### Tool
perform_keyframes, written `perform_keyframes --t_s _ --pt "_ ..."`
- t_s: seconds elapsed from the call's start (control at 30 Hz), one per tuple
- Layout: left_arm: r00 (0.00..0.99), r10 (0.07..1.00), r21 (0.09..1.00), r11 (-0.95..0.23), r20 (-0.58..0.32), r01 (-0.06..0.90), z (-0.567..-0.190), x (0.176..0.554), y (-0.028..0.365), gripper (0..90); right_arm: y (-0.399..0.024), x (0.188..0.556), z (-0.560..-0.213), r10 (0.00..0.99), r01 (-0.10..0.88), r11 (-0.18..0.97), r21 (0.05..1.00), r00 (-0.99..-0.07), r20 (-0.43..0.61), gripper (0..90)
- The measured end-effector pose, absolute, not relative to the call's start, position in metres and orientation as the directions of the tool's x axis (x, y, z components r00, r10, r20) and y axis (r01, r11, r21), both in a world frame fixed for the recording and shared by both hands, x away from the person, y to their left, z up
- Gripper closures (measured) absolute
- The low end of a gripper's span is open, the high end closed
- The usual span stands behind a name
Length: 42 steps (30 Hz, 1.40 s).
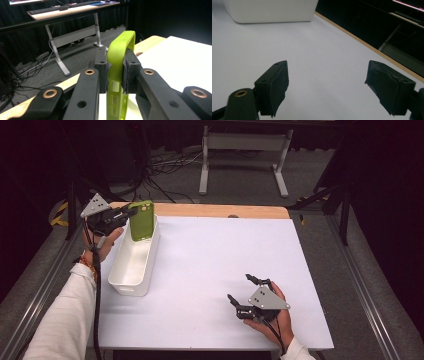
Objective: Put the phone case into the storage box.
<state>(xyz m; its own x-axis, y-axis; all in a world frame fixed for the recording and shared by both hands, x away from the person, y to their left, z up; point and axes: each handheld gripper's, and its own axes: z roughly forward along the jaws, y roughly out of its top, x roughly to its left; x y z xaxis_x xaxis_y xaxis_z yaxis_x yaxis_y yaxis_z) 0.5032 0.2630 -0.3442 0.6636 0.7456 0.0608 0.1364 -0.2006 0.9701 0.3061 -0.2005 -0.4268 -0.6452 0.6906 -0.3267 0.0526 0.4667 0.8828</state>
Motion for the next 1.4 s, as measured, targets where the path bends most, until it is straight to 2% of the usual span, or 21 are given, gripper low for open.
perform_keyframes --t_s 0.5,1.07,1.17,1.4 --pt "0.661 0.749 0.959 -0.221 0.048 0.180 -0.369 0.535 0.263 78.0 -0.199 0.310 -0.431 0.683 0.073 0.487 0.870 -0.653 -0.327 18.9" --pt "0.636 0.771 0.955 -0.213 0.035 0.205 -0.391 0.552 0.266 77.5 -0.199 0.311 -0.434 0.684 0.089 0.500 0.861 -0.651 -0.330 19.0" --pt "0.598 0.799 0.950 -0.232 0.063 0.209 -0.393 0.554 0.267 73.3 -0.199 0.311 -0.434 0.679 0.088 0.501 0.861 -0.657 -0.328 18.9" --pt "0.584 0.808 0.938 -0.255 0.074 0.234 -0.392 0.564 0.269 67.8 -0.198 0.311 -0.434 0.675 0.080 0.503 0.861 -0.659 -0.333 18.9"
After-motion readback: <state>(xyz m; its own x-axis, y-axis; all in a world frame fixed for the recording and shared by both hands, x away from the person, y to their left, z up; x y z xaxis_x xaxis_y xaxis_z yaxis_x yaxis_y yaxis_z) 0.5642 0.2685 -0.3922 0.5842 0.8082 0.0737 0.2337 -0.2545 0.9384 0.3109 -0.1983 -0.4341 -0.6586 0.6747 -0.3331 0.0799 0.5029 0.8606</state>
